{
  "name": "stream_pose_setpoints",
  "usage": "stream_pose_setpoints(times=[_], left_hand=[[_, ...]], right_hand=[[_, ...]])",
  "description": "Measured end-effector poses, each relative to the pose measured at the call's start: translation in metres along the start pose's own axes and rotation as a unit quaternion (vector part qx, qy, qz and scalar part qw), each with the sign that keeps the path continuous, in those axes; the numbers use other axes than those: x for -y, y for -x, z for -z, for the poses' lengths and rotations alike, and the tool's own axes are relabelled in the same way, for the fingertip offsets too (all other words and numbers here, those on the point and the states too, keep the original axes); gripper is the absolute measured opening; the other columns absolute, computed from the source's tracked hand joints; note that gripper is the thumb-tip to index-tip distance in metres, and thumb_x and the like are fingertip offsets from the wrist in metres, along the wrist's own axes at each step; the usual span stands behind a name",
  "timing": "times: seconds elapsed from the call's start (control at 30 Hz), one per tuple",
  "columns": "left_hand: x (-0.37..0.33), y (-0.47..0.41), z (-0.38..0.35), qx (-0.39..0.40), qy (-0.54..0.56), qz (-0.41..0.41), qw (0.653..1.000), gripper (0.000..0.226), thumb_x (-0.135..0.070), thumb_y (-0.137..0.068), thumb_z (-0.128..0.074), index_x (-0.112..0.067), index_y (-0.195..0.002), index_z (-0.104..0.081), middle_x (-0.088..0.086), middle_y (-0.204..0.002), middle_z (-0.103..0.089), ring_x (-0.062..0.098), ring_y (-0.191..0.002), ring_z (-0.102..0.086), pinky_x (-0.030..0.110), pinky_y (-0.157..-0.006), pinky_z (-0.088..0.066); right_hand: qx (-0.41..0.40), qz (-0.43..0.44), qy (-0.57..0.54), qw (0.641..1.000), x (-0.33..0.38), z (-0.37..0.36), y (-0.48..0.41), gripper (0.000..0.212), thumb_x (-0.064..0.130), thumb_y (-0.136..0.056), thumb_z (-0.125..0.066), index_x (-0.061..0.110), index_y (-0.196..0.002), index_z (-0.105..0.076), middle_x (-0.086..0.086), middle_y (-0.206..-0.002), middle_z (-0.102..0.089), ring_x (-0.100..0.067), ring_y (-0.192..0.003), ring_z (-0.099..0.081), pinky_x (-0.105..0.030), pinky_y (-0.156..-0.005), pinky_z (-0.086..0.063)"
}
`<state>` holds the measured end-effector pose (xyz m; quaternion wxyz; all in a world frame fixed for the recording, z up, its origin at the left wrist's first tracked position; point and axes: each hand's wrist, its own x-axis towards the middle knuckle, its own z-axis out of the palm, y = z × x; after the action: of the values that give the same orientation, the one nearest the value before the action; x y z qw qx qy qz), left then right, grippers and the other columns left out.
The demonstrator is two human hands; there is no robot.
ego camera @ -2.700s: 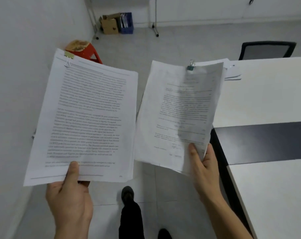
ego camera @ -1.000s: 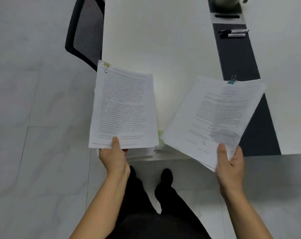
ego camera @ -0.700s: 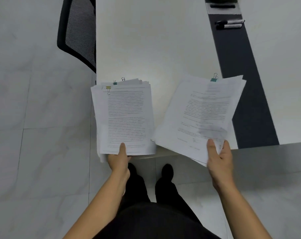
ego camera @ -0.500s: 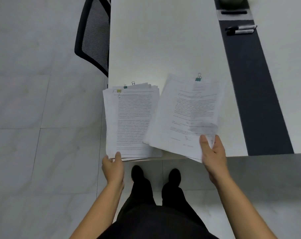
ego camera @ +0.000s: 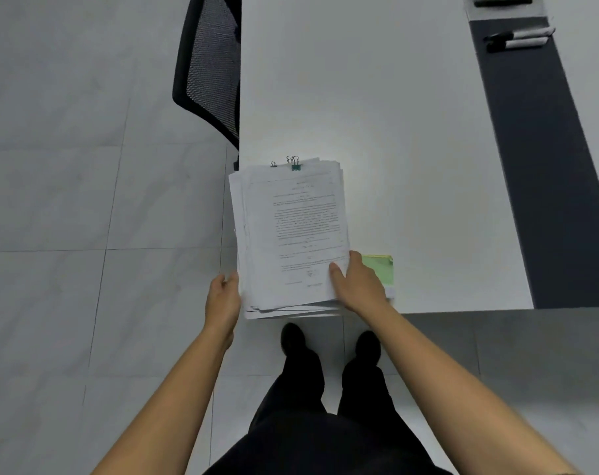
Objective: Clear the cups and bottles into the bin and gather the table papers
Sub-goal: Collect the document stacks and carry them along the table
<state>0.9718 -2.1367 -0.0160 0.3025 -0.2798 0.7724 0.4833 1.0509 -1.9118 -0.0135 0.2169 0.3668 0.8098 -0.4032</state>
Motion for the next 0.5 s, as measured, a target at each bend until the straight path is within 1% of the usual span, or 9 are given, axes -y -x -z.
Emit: stream_pose_setpoints(times=[0.1, 0.17, 0.2, 0.27, 0.33, 0.4, 0.43, 0.5], left_hand=[[-0.015, -0.014, -0.007, 0.009, -0.019, -0.024, 0.999, 0.065, -0.045, -0.102, -0.042, -0.018, -0.157, -0.019, 0.002, -0.162, -0.027, 0.023, -0.145, -0.032, 0.038, -0.114, -0.028], [-0.029, -0.025, -0.011, 0.015, -0.031, -0.038, 0.999, 0.068, -0.045, -0.102, -0.043, -0.017, -0.158, -0.016, 0.003, -0.163, -0.025, 0.023, -0.146, -0.031, 0.037, -0.114, -0.027], [-0.036, -0.034, -0.013, 0.016, -0.036, -0.044, 0.998, 0.069, -0.046, -0.102, -0.043, -0.017, -0.158, -0.014, 0.003, -0.163, -0.024, 0.024, -0.146, -0.03, 0.037, -0.114, -0.027], [-0.051, -0.05, -0.018, 0.021, -0.041, -0.049, 0.998, 0.072, -0.047, -0.101, -0.043, -0.017, -0.159, -0.012, 0.003, -0.164, -0.022, 0.024, -0.147, -0.029, 0.038, -0.116, -0.027], [-0.065, -0.064, -0.024, 0.023, -0.049, -0.058, 0.997, 0.073, -0.048, -0.102, -0.042, -0.017, -0.159, -0.008, 0.003, -0.165, -0.018, 0.025, -0.148, -0.026, 0.04, -0.118, -0.025], [-0.08, -0.075, -0.03, 0.024, -0.033, -0.057, 0.998, 0.074, -0.049, -0.102, -0.041, -0.018, -0.159, -0.007, 0.002, -0.165, -0.017, 0.025, -0.149, -0.025, 0.041, -0.12, -0.024], [-0.087, -0.078, -0.033, 0.031, -0.023, -0.056, 0.998, 0.074, -0.051, -0.1, -0.041, -0.018, -0.159, -0.01, 0.002, -0.164, -0.02, 0.025, -0.148, -0.028, 0.042, -0.12, -0.025], [-0.096, -0.087, -0.04, 0.06, -0.014, -0.048, 0.997, 0.075, -0.058, -0.092, -0.042, -0.019, -0.155, -0.026, 0.002, -0.157, -0.037, 0.025, -0.139, -0.042, 0.045, -0.116, -0.033]], right_hand=[[-0.002, 0.009, 0.132, 0.991, 0.002, 0.008, 0.0, 0.054, 0.052, -0.103, -0.033, 0.011, -0.134, -0.048, -0.01, -0.124, -0.064, -0.03, -0.109, -0.061, -0.035, -0.076, -0.043], [-0.025, 0.001, 0.17, 0.985, 0.007, 0.017, -0.004, 0.055, 0.053, -0.103, -0.032, 0.01, -0.132, -0.051, -0.011, -0.126, -0.06, -0.03, -0.11, -0.059, -0.034, -0.077, -0.042], [-0.04, 0.002, 0.171, 0.984, 0.01, 0.022, -0.009, 0.055, 0.052, -0.103, -0.033, 0.009, -0.135, -0.049, -0.012, -0.131, -0.056, -0.031, -0.115, -0.057, -0.036, -0.081, -0.043], [-0.051, 0.013, 0.138, 0.989, 0.019, 0.031, -0.023, 0.057, 0.047, -0.104, -0.037, 0.009, -0.147, -0.039, -0.016, -0.144, -0.045, -0.033, -0.128, -0.049, -0.041, -0.098, -0.043], [-0.048, 0.024, 0.075, 0.996, 0.029, 0.035, -0.042, 0.062, 0.04, -0.104, -0.04, 0.009, -0.155, -0.024, -0.017, -0.155, -0.034, -0.034, -0.139, -0.039, -0.043, -0.11, -0.035], [-0.056, 0.023, 0.025, 0.998, 0.039, 0.032, -0.062, 0.067, 0.036, -0.105, -0.041, 0.009, -0.159, -0.011, -0.016, -0.161, -0.025, -0.034, -0.146, -0.03, -0.044, -0.116, -0.028], [-0.058, 0.025, 0.012, 0.998, 0.045, 0.027, -0.069, 0.07, 0.036, -0.104, -0.041, 0.01, -0.159, -0.007, -0.014, -0.163, -0.023, -0.036, -0.146, -0.028, -0.046, -0.118, -0.028], [-0.05, 0.046, 0.032, 0.997, 0.054, 0.012, -0.076, 0.071, 0.038, -0.103, -0.039, 0.012, -0.16, -0.004, -0.011, -0.164, -0.023, -0.04, -0.146, -0.026, -0.05, -0.118, -0.029]])
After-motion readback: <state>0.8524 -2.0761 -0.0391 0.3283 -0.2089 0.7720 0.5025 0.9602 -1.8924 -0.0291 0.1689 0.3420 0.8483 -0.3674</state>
